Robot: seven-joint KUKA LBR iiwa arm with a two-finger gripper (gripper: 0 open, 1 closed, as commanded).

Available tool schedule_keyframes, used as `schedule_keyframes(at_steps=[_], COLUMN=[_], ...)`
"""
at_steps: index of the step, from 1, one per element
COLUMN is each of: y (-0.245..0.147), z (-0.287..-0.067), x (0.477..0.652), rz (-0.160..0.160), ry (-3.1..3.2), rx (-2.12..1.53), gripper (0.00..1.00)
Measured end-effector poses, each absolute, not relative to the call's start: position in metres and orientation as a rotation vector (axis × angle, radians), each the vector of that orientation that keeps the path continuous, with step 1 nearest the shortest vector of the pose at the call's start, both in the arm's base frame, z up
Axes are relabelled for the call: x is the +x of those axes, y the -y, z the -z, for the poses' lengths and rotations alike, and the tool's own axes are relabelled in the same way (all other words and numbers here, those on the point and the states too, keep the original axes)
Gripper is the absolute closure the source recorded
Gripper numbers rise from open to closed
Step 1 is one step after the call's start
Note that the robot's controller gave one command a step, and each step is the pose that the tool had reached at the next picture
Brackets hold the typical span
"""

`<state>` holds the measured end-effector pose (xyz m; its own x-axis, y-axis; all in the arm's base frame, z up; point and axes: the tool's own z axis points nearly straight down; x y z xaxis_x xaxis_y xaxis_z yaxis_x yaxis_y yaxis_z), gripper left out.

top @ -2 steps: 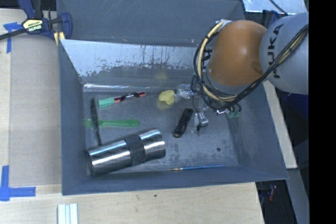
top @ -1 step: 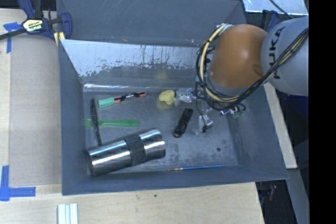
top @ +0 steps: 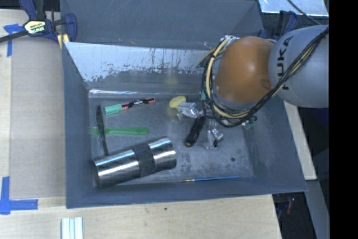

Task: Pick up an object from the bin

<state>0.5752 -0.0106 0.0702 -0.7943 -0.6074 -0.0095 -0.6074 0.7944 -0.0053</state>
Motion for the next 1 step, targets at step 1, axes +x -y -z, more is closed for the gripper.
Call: schedule_keyframes(at_steps=[1], y=[0.0113], z=[-0.0714], x=[0.5832], rz=[0.005], ry=[-2.962], rx=[-0.996], gripper=[1.0])
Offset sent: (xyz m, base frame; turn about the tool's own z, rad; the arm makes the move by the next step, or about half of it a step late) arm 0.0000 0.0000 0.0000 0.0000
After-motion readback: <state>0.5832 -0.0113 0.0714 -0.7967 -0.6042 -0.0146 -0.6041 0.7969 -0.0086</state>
